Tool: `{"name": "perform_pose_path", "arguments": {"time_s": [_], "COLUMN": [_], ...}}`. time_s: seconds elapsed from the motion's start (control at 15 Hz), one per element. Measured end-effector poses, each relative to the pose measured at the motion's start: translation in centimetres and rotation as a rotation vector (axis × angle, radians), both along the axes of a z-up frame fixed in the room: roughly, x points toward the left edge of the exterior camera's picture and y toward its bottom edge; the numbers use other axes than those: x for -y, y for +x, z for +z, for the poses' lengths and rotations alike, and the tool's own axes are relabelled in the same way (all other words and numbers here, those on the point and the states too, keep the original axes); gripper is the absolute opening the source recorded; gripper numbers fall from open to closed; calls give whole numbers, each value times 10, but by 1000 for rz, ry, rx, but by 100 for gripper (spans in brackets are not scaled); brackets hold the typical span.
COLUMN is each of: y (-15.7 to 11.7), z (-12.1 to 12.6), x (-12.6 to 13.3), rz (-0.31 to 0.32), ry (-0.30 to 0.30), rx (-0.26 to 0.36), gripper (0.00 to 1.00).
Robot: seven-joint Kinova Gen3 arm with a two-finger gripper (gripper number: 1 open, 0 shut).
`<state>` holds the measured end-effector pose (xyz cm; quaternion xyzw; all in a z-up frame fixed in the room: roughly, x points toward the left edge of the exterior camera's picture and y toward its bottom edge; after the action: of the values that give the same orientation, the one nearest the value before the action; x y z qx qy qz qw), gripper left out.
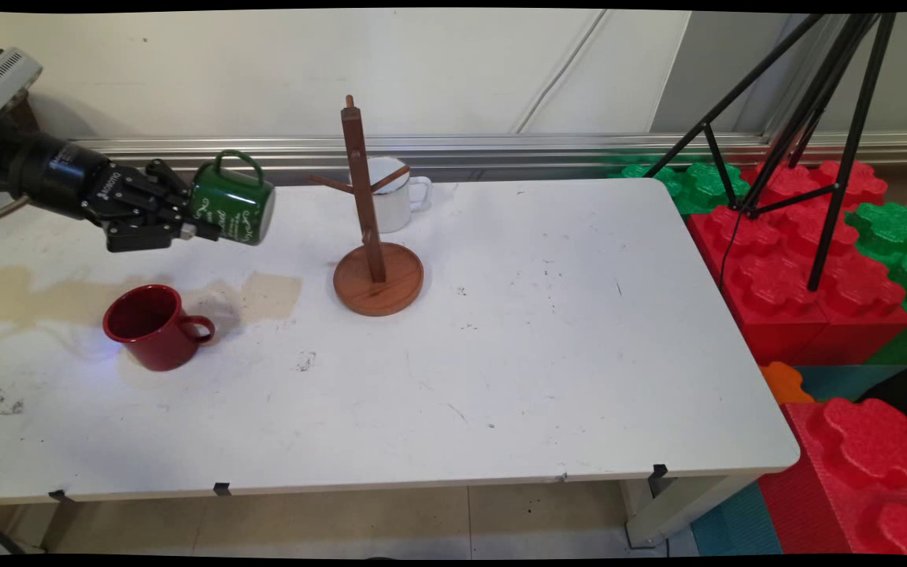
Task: Place the picked object on the table
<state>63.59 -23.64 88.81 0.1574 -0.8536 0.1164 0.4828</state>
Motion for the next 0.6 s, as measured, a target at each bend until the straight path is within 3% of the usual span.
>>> {"name": "perform_pose_path", "arguments": {"time_s": [0.6], "y": [54], "z": [-3], "x": [15], "rz": [9], "ry": [-63], "rx": [219], "gripper": [0]}}
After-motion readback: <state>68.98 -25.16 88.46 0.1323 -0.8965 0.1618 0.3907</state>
